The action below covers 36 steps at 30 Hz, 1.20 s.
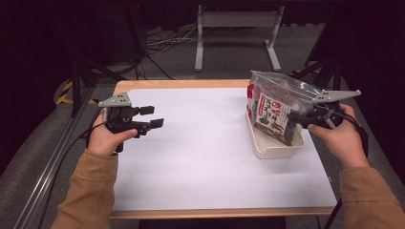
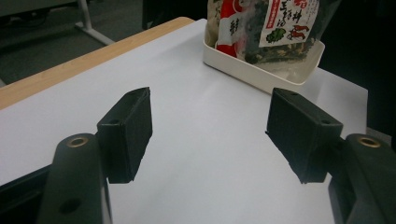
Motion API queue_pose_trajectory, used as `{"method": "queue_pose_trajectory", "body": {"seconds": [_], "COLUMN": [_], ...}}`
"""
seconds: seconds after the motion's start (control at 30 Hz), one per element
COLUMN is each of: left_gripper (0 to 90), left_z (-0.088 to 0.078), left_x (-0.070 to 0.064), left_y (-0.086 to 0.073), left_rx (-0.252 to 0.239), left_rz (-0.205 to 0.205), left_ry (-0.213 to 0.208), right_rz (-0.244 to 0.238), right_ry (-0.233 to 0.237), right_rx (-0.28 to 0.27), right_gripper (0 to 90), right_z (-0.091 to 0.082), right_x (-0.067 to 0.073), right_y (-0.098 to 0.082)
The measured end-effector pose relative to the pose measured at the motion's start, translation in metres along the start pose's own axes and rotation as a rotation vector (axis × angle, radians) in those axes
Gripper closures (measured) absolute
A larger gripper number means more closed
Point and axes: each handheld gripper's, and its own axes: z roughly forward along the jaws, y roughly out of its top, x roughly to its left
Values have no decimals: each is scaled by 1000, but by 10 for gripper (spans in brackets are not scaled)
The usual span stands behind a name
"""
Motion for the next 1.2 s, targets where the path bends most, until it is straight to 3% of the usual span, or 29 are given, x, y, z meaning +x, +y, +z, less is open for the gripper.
{"method": "queue_pose_trajectory", "body": {"seconds": [0.53,1.0,1.2], "left_gripper": [319,317,316], "left_z": [1,0,-3], "left_x": [1,-1,0], "left_y": [-1,-5,-7], "left_rx": [4,16,22], "left_rz": [0,-11,-15], "left_ry": [3,8,15], "right_rz": [25,29,40], "right_ry": [-3,-8,-36], "right_rx": [14,-32,-33], "right_gripper": [779,778,760], "right_z": [16,16,17], "right_x": [0,-2,-8], "right_y": [-13,-28,-29]}}
